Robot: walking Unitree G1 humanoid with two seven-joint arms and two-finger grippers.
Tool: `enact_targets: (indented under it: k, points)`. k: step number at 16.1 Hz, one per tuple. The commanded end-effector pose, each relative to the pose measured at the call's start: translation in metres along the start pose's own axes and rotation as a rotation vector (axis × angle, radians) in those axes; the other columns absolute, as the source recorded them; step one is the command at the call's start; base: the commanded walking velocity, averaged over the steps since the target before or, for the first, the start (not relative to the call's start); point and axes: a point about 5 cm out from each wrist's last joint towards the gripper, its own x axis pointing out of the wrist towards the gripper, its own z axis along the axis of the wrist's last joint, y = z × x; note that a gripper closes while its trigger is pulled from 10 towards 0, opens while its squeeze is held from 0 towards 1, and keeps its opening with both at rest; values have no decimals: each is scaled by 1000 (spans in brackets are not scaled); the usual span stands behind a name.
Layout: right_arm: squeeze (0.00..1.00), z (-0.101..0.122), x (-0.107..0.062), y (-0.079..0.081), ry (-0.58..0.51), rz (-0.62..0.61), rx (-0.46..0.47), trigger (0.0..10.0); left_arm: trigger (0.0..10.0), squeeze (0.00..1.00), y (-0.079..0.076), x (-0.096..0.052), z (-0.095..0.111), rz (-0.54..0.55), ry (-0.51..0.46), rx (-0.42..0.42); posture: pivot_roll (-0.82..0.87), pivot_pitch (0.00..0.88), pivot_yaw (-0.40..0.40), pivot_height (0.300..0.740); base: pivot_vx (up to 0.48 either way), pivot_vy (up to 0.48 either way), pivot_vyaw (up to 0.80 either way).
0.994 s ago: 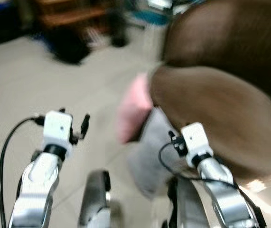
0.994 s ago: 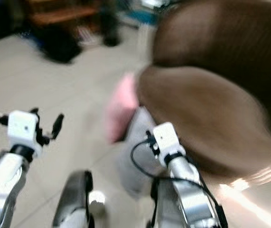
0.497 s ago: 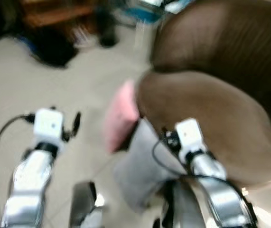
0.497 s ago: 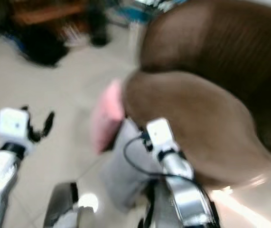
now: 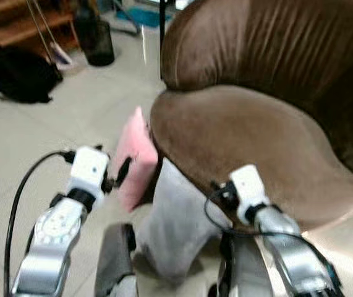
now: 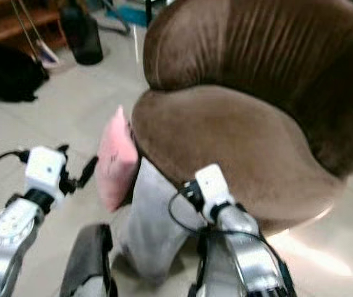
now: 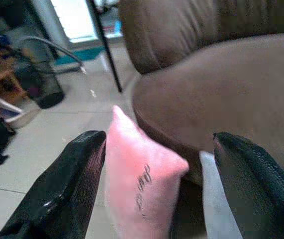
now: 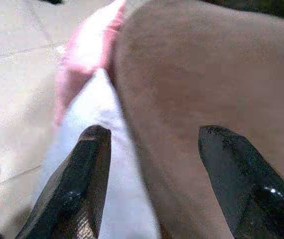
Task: Move the pillow to the sofa from floor
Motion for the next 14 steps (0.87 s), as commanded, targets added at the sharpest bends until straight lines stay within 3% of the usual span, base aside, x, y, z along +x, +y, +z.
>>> enact_targets:
  k: [1,4,6,8,11,14]
  points:
    - [1000,-1,11,1,-7,27,31,10000,10000,0,-3,-1,-7,-38,31,6,42,117,-8,520,0,0,0]
    - [1000,-17,35,6,81,68,107,10000,10000,0,3,1,-4,-63,29,44,75,154,-9,520,0,0,0]
    - [1000,-23,40,12,109,103,115,10000,10000,0,3,-1,-3,-96,31,49,89,174,-3,520,0,0,0]
    - [1000,-29,48,18,137,154,117,10000,10000,0,-8,-17,-5,-260,70,35,128,225,16,520,0,0,0]
    - [1000,-32,52,15,148,124,120,10000,10000,0,-9,-40,-9,-312,127,38,167,264,42,520,0,0,0]
    - [1000,-30,58,7,148,28,103,10000,10000,0,-5,-47,-7,-339,150,55,208,285,59,520,0,0,0]
